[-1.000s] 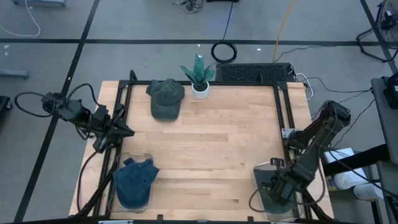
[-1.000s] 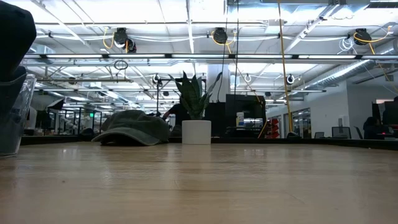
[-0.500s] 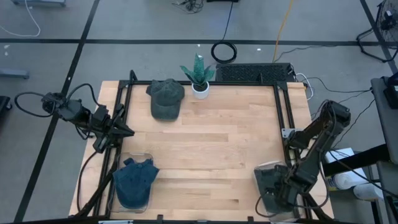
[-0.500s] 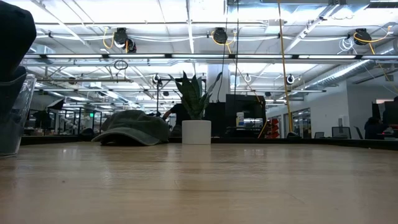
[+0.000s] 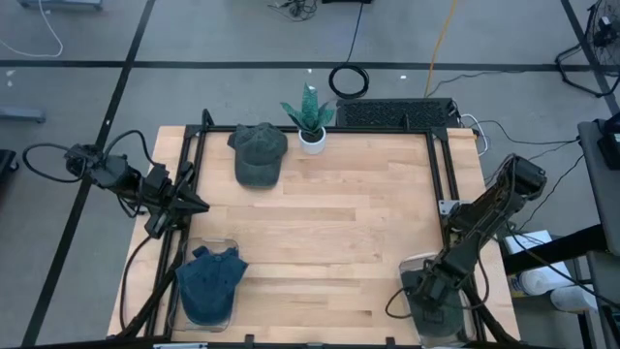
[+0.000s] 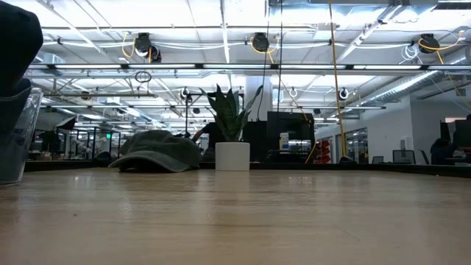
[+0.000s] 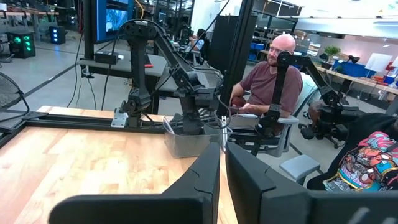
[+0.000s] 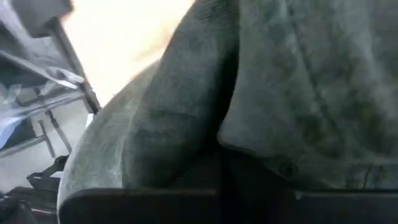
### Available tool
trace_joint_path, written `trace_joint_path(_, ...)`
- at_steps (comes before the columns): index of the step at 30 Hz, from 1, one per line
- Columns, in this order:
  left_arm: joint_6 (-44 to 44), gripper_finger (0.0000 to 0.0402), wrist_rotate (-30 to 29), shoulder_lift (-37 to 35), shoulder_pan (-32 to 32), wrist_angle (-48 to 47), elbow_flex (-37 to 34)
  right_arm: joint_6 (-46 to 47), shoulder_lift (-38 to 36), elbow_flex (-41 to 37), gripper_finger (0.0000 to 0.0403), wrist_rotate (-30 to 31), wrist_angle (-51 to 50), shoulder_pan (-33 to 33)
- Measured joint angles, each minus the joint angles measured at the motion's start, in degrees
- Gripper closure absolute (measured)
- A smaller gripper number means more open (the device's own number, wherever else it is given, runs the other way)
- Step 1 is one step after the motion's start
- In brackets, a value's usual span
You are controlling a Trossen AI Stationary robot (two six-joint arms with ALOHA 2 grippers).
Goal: Pick & Place hat
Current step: Put the bottom gray cap into the right transparent bin, then adjust the right transparent bin
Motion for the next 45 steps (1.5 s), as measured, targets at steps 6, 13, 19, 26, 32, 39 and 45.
trace_joint_path(6, -0.02, 0.0371, 0.00, 0.01, 0.02, 0.01, 0.00, -0.47, 0.09, 0.94, 0.0403, -0.19, -1.54, -1.47)
trace_joint_path(13, 0.00, 0.0371, 0.00, 0.01, 0.01, -0.01, 0.00, -3.36, 0.21, 5.48, 0.0403, 2.68, -3.82, -1.87)
trace_joint_path(19, -0.02, 0.0371, 0.00, 0.01, 0.02, 0.01, 0.00, -3.82, 0.02, 11.49, 0.0403, 6.45, -11.06, -1.85)
trace_joint_path(26, 0.00, 0.0371, 0.00, 0.01, 0.00, 0.01, 0.00, -7.99, 0.01, 17.78, 0.0403, 10.49, -19.16, -0.82)
trace_joint_path(32, 0.00, 0.0371, 0.00, 0.01, 0.00, 0.01, 0.00, -24.17, -0.09, 19.79, 0.0403, 24.22, -16.67, -3.72)
trace_joint_path(39, 0.00, 0.0371, 0.00, -0.01, 0.02, 0.01, 0.00, -36.10, -0.09, 19.31, 0.0403, 29.79, -14.29, -12.51)
trace_joint_path(45, -0.01, 0.0371, 0.00, 0.01, 0.00, 0.01, 0.00, -37.19, -0.09, 19.31, 0.0403, 19.11, -16.74, -16.49)
